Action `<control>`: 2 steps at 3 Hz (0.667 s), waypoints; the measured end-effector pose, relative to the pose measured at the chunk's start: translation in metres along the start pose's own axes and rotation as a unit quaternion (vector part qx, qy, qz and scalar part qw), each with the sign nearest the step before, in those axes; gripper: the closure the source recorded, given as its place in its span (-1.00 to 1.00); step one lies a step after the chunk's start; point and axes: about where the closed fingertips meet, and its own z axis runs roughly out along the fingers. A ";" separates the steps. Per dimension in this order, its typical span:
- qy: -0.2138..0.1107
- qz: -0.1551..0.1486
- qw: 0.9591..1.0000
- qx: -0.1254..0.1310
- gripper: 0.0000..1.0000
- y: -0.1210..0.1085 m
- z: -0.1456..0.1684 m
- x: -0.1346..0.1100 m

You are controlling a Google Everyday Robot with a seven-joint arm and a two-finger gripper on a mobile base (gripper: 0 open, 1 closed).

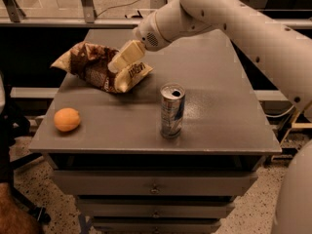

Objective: Move brown chip bag near redbull can

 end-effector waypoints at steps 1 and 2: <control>0.011 0.011 1.000 -0.004 -1.00 -0.001 0.005 0.008; 0.020 0.015 1.000 -0.007 -1.00 0.000 0.010 0.012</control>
Offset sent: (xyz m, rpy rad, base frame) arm 0.0038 -0.0026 -0.0213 -0.0451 0.0590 -0.0186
